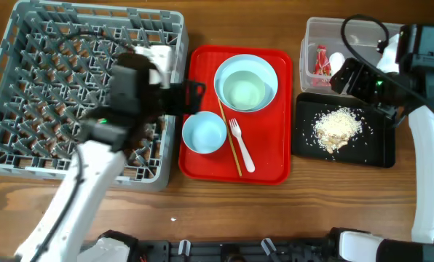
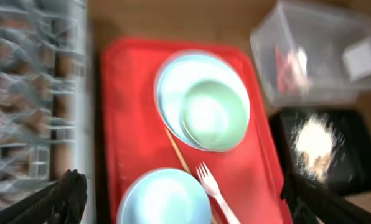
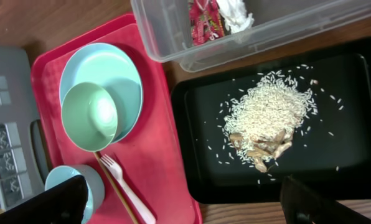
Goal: Sort waste into correct bins and load items into the dishwasher rack
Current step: 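Reach the left gripper to the blue bowl and grasp its rim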
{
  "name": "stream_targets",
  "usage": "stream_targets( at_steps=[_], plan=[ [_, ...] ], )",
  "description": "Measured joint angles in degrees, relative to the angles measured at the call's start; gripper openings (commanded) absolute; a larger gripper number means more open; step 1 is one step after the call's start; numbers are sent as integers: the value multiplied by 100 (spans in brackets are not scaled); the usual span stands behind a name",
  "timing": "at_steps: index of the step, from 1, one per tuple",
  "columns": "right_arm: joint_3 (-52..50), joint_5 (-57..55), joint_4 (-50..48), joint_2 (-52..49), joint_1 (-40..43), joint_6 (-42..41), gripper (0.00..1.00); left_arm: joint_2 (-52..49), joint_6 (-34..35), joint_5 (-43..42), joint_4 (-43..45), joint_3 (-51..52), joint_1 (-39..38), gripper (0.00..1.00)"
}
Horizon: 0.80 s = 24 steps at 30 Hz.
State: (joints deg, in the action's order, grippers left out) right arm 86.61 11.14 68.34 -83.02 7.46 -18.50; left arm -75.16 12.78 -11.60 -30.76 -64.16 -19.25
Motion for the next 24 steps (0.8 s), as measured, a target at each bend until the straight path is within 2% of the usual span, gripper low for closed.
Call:
stream_targets(
  at_steps=[5,8,9,11,13,18,20,24],
  plan=[
    [0,44,-2,0,9,-15,99,-1585,0,931,195,-4,-1637,96],
    [-24,44,-9,0,9,-20,98,-2380,-11,1279,170,-4,-2170,77],
    [-81,44,-11,0,9,-17,98,-2618,-7,1344,142,-4,-2284,64],
    [-160,44,7,0,9,-13,98,-2830,-2,1394,87,-4,-2343,44],
    [-173,44,7,0,9,-11,98,-2868,-2,1451,26,-4,-2341,34],
    [-173,44,7,0,9,-11,98,-2868,0,1478,-219,-4,-2341,31],
    [-173,44,4,0,9,-11,98,-2868,0,1480,-319,-4,-2341,24],
    [-173,44,7,0,9,-11,98,-2868,-13,1480,-358,-4,-2341,4]
  ],
)
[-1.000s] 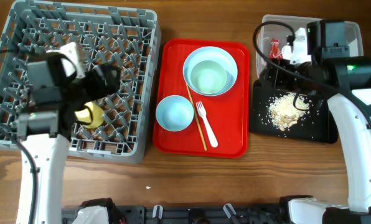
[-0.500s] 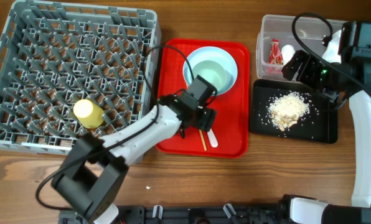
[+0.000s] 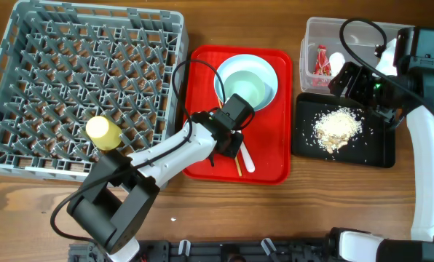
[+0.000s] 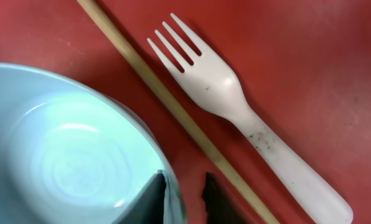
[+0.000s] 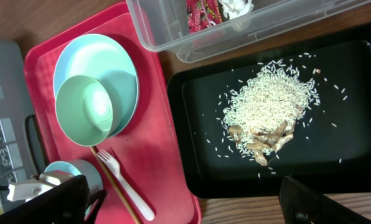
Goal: Sort waste into correct bins and load items into the dishwasher rack
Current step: 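Reach the left gripper to the blue bowl and grasp its rim, then place the blue bowl upside down in the dish rack with the left gripper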
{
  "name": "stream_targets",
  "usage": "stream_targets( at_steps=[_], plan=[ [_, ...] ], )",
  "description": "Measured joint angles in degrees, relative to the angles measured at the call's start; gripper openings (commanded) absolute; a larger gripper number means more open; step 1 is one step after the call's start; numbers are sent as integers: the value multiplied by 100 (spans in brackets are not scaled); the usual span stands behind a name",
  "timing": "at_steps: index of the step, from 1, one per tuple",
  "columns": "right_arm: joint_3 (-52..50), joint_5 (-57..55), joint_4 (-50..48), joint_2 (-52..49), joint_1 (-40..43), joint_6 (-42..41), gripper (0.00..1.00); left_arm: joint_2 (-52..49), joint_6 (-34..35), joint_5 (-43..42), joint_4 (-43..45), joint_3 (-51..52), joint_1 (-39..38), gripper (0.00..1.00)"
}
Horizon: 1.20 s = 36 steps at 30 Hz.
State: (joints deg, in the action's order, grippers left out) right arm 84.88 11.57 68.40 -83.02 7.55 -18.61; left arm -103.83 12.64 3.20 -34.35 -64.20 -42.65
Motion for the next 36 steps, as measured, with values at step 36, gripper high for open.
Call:
stream_targets(
  at_steps=[36],
  plan=[
    [-4,2,26,0,0,4,98,-313,944,-8439,2763,-369,6771,4]
  ],
)
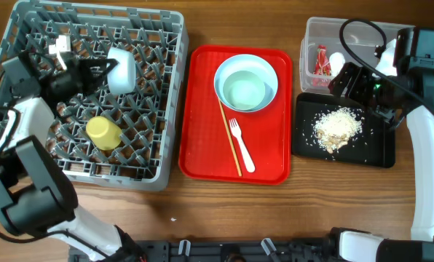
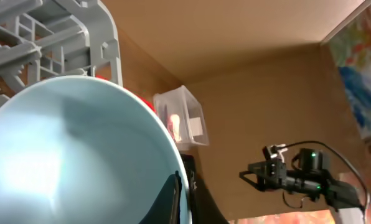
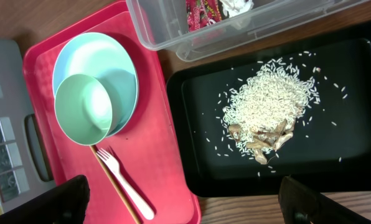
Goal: Sort waste into correct bins and load items into the dishwasher rack
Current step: 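Place the blue bowl upside down in the dish rack with the left gripper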
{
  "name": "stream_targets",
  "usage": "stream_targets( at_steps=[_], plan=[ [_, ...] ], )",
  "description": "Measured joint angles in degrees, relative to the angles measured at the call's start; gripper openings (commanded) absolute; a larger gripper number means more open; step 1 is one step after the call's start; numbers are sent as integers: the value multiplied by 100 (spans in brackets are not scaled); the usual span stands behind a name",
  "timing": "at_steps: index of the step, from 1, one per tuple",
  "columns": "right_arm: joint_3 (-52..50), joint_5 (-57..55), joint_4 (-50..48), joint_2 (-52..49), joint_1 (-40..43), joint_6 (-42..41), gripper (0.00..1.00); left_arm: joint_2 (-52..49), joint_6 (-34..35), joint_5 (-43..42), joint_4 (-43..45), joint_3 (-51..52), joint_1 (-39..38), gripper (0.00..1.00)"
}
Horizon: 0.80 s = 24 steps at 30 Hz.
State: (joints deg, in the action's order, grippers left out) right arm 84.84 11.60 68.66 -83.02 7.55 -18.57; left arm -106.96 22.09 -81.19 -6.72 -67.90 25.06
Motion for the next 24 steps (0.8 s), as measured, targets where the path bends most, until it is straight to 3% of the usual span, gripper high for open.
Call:
stream_targets(
  at_steps=[3,6,8,9,12,19,24],
  plan=[
    [0,0,-4,0,0,0,98,-63,61,-79,0,-2,133,4],
    [0,0,-2,0,0,0,98,-74,98,70,-28,-2,295,20],
    [0,0,13,0,0,0,98,-105,114,391,-118,-2,472,50],
    [0,0,35,0,0,-2,98,-120,120,501,-138,0,538,69],
    [0,0,42,0,0,-2,98,-131,146,680,-149,0,804,100],
    [0,0,39,0,0,0,98,-138,186,925,-188,0,1283,100],
    [0,0,39,0,0,0,98,258,227,1843,-225,0,1327,100]
  ],
)
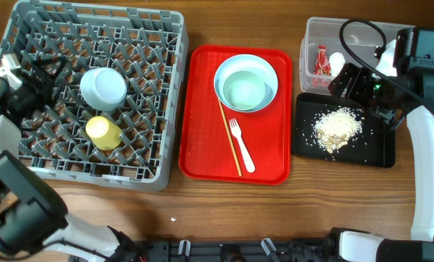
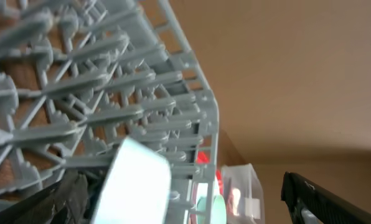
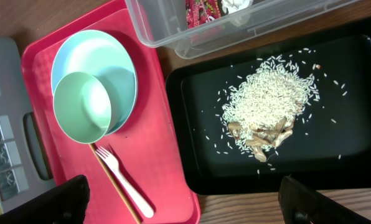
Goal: Sort waste into correct bins and load items into the dishwasher rack
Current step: 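Place the blue bowl upside down in the dish rack with the left gripper, then reach the left gripper to the green bowl on the plate and grasp it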
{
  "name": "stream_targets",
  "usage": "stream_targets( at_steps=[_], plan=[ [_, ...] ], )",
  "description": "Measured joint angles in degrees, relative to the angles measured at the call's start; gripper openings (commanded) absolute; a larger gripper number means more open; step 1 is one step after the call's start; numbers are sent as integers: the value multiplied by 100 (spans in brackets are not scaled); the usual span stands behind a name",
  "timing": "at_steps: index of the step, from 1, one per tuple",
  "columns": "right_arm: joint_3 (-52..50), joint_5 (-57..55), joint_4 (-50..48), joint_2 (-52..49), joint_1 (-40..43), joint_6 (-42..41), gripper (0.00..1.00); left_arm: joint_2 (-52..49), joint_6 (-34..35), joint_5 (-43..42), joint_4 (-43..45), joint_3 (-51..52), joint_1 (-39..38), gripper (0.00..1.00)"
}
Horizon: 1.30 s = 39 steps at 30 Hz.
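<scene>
The small light-blue bowl rests upside down in the grey dishwasher rack, next to a yellow cup. My left gripper hovers open at the rack's left side, apart from the bowl. On the red tray lie a blue plate holding a green bowl, a wooden chopstick and a white fork. My right gripper hangs open and empty above the black tray.
A clear bin at the back right holds a red wrapper and white tissue. The black tray carries rice and scraps. Bare wooden table runs along the front edge.
My left gripper has let go of the light-blue bowl, which now sits upside down in the rack. The gripper has opened and drawn back to the left. The right arm has not moved.
My left gripper was open near the rack's right edge, with the small blue bowl on the red tray. Then it was shut on the bowl's rim on the tray. Then it held the bowl over the rack; now the bowl rests there, released.
</scene>
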State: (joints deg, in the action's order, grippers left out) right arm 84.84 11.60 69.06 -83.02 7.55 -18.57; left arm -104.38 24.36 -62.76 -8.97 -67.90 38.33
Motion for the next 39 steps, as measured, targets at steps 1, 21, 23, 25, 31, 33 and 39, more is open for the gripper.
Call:
stream_targets(
  at_steps=[1,21,23,25,31,33,39],
  plan=[
    [0,0,0,0,0,0,98,199,0,81,7,0,-15,100],
    [0,-525,367,0,0,85,100,1263,-588,6155,-1633,-1991,-6177,99],
    [-2,-566,422,0,0,85,100,1029,-584,6253,-1272,-1993,-6435,99],
    [-2,-570,424,0,0,85,100,669,-581,6295,-907,-2024,-6645,100],
    [-2,-570,444,0,0,85,100,-531,-584,6295,-785,-2756,-7047,99],
    [-2,-570,446,0,0,85,100,-817,-581,6297,-811,-2787,-7224,100],
    [-2,-570,446,0,0,85,100,-1792,-584,6308,-1084,-2791,-7790,95]
  ],
)
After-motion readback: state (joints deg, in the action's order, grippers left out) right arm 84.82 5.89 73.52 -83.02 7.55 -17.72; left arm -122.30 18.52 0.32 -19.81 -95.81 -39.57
